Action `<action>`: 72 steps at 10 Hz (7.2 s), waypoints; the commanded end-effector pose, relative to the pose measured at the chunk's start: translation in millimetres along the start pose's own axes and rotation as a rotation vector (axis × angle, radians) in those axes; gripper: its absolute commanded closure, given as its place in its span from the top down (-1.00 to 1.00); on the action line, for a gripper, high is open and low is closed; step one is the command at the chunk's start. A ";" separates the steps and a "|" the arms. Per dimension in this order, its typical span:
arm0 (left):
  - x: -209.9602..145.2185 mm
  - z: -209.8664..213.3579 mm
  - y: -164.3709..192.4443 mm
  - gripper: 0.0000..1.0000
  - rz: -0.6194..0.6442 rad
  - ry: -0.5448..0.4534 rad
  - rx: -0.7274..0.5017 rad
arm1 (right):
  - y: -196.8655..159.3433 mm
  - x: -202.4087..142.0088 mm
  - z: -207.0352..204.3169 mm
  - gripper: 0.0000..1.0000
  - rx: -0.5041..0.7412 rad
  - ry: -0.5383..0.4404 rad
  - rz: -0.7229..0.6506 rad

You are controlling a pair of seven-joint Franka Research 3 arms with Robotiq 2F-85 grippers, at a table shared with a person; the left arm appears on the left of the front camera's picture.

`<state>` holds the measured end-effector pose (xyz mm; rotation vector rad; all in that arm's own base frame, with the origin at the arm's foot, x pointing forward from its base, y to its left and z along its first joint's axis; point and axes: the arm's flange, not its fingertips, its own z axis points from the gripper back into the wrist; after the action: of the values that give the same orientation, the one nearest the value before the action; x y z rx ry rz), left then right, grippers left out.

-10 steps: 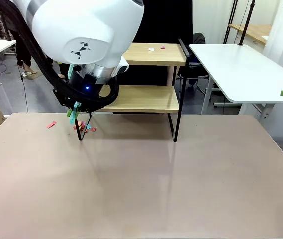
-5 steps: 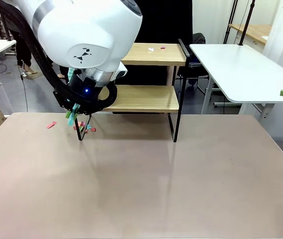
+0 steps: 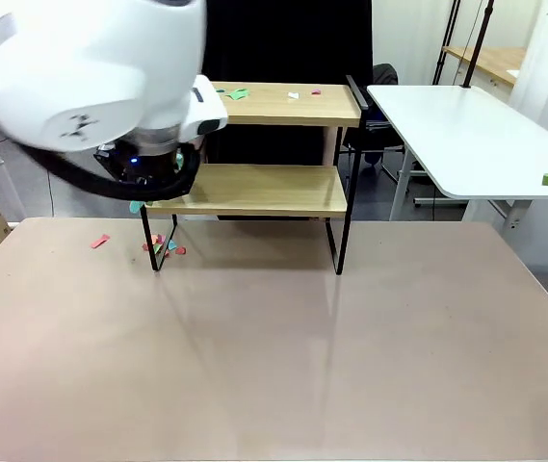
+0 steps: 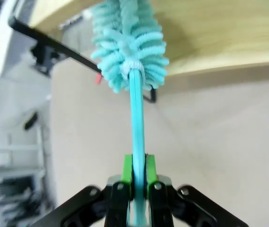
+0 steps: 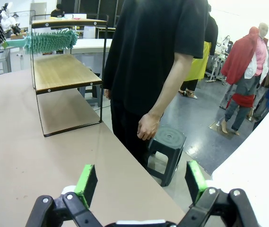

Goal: Clean the shelf.
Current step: Clean the specific section of the Shelf indicated by the human with the Duster.

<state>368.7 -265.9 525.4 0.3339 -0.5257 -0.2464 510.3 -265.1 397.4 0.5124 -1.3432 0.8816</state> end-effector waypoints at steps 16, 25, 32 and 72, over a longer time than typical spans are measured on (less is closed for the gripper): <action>-51.5 10.7 88.8 -0.74 -0.169 -0.075 -0.267 | 1.6 7.6 -2.2 1.00 -0.008 0.022 -0.005; -54.1 7.1 125.2 -0.74 -0.465 -0.311 -0.311 | 1.6 7.6 -2.2 1.00 -0.008 0.022 -0.005; -55.9 3.0 150.9 -0.74 -0.741 -0.381 -0.540 | 1.6 7.6 -2.2 1.00 -0.008 0.022 -0.005; -140.4 106.3 334.2 -0.74 -1.400 0.327 -0.460 | 1.6 7.6 -2.2 1.00 -0.008 0.022 -0.005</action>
<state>244.6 56.7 674.1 0.2319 0.1833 -1.6170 510.3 -265.2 397.5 0.5122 -1.3435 0.8813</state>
